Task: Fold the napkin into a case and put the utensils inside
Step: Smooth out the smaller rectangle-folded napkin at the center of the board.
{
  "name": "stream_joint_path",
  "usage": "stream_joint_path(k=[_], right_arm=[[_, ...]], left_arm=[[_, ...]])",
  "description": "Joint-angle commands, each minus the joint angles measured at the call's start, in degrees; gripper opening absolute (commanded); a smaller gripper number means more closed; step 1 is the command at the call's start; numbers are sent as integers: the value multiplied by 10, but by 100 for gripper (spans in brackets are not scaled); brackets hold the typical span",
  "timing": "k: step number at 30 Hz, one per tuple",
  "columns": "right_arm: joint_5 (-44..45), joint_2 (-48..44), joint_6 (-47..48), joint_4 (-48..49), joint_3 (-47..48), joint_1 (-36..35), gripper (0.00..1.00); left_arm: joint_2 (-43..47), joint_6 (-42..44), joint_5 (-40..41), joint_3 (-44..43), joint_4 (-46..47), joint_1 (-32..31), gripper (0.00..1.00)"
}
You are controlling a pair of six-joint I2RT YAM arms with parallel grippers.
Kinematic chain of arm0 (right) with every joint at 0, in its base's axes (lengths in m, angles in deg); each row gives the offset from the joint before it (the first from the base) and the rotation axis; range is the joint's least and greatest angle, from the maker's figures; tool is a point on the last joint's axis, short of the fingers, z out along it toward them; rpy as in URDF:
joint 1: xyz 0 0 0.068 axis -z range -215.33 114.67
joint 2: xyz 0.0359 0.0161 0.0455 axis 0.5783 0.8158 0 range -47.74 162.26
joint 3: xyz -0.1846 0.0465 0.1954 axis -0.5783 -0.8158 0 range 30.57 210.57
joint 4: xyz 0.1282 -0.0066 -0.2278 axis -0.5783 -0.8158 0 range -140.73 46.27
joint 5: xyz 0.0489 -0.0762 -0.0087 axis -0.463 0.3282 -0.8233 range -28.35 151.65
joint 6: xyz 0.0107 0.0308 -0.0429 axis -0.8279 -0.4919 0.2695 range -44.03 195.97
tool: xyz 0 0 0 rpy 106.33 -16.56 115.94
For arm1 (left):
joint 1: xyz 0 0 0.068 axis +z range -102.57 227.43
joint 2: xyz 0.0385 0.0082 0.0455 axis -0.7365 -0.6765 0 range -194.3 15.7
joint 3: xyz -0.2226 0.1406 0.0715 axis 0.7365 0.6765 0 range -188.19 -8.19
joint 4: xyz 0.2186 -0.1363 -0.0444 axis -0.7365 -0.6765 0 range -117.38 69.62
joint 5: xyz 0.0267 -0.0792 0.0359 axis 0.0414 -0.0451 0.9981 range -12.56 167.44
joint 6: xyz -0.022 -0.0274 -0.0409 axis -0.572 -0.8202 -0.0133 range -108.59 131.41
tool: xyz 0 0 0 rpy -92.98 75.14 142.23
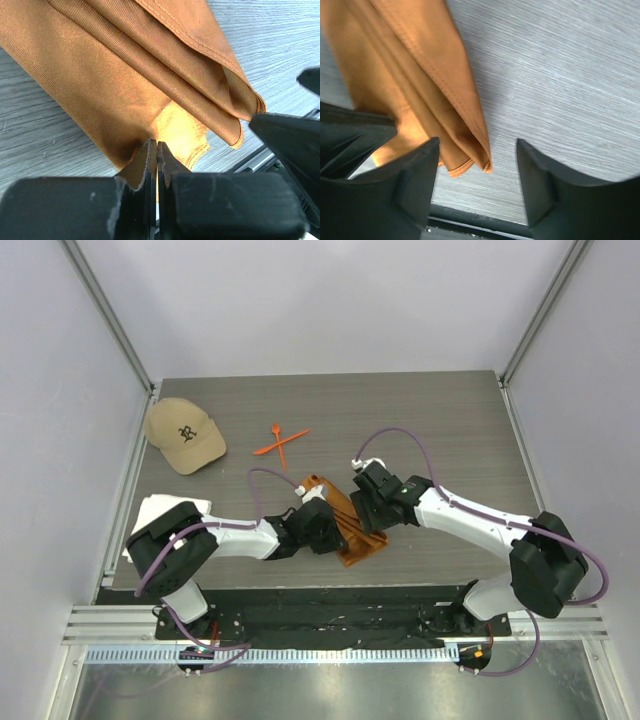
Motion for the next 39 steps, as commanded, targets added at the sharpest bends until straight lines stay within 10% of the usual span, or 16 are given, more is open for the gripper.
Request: stream_joint_path(k=[1, 39], right_arm=[[-35, -36, 15, -4, 14, -10, 60], [-57, 9, 24, 31, 11, -30, 62]], left_arm=[[12, 6, 16, -4, 10, -2, 3], [21, 10, 13, -8, 2, -1, 2]])
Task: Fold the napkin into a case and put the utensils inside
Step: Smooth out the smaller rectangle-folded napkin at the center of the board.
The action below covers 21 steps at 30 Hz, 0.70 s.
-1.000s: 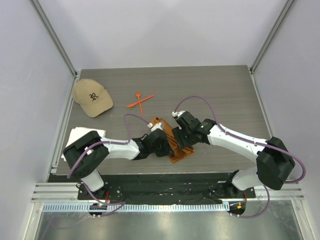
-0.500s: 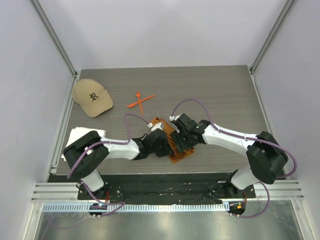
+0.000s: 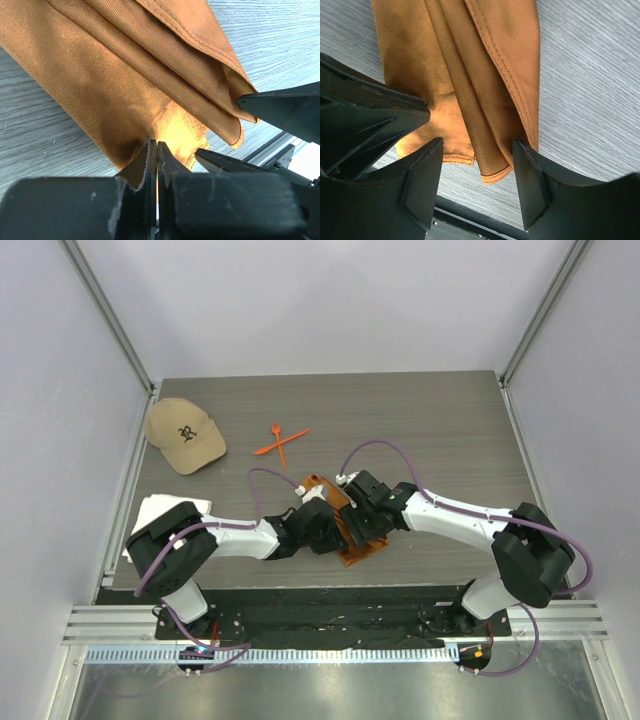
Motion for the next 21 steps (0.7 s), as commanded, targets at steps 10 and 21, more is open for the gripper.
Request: stream_joint_path(k=[10, 21], right_arm=[[39, -39, -16, -30, 47, 21, 56], [-33, 6, 26, 17, 35, 44, 74]], left_arm=[[22, 8, 10, -4, 8, -1, 1], [24, 8, 10, -1, 12, -1, 1]])
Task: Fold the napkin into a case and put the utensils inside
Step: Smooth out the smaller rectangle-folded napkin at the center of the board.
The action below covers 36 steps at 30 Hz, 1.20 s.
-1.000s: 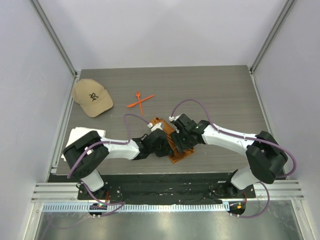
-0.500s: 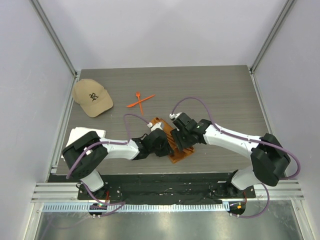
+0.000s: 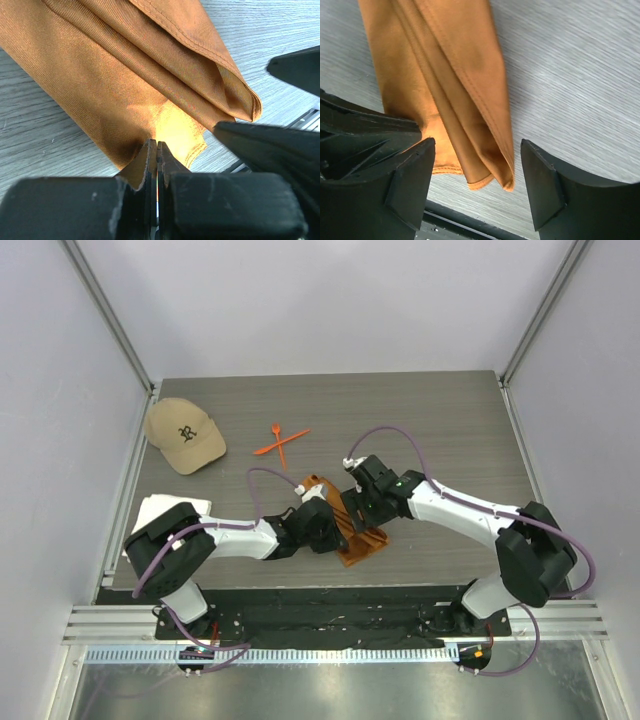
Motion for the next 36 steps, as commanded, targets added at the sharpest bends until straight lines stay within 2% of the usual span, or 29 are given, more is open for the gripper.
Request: stream_joint_path(k=[1, 10, 16, 19, 27, 36], right_arm=[[-54, 12, 28, 26, -1, -1, 74], [-66, 14, 21, 26, -20, -9, 70], [-26, 32, 16, 12, -24, -20, 62], [-9, 29, 13, 9, -22, -28, 61], [52, 25, 14, -10, -7, -34, 64], [64, 43, 30, -17, 10, -37, 68]], left_arm=[[18, 9, 9, -1, 13, -1, 1], [14, 9, 9, -4, 17, -2, 1], [10, 8, 7, -5, 18, -1, 1], [13, 8, 9, -4, 17, -1, 1], [13, 7, 8, -4, 17, -1, 1], [13, 8, 7, -4, 19, -1, 1]])
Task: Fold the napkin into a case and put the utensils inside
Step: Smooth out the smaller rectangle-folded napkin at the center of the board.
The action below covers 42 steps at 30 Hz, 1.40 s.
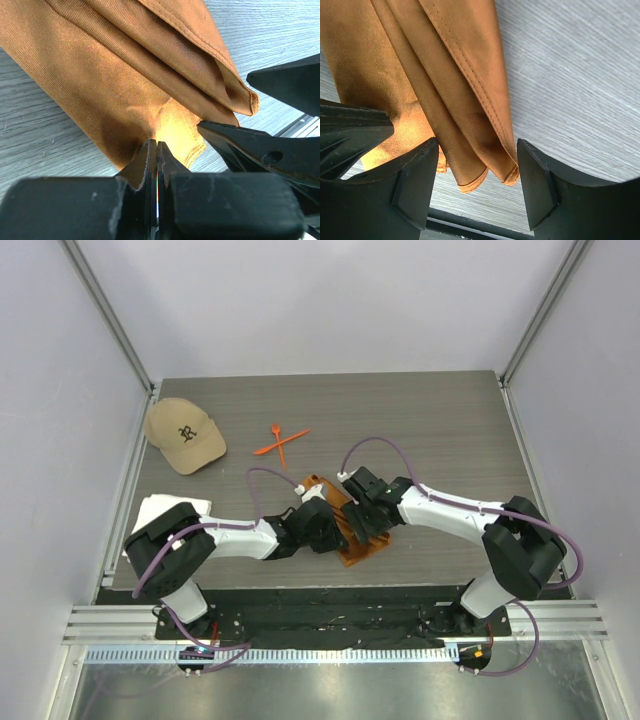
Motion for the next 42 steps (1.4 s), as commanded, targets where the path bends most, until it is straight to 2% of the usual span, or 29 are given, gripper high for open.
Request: stream_joint_path(k=[1, 8, 13, 15, 16, 18, 20, 25, 26, 36, 40, 42], right_arm=[[19, 9, 11, -2, 29, -5, 68], [11, 22, 17, 6, 26, -9, 66], [7, 26, 12, 7, 30, -16, 45], [5, 25, 7, 7, 31, -23, 42], [2, 27, 7, 6, 31, -24, 36], [-7, 30, 4, 7, 30, -26, 33], [-4, 32, 2, 8, 29, -26, 22], [1, 27, -3, 4, 37, -30, 10], [-1, 30, -3, 4, 38, -29, 2], [-29, 37, -39, -18, 66, -48, 1], [4, 36, -32, -21, 56, -47, 1], [7, 36, -28, -21, 54, -47, 1]], left_arm=[[14, 9, 6, -4, 16, -1, 1], [11, 9, 4, -4, 19, -1, 1], [10, 9, 4, -7, 17, -1, 1], [10, 10, 3, -7, 17, -2, 1], [10, 10, 3, -7, 17, -1, 1], [10, 10, 4, -8, 17, -1, 1], [9, 10, 4, -8, 16, -2, 1], [4, 12, 2, -11, 17, -2, 1], [3, 12, 2, -11, 17, -1, 1], [19, 17, -7, -20, 11, -1, 1], [80, 34, 4, -33, -56, 2, 1], [101, 44, 2, -41, -129, 13, 1]])
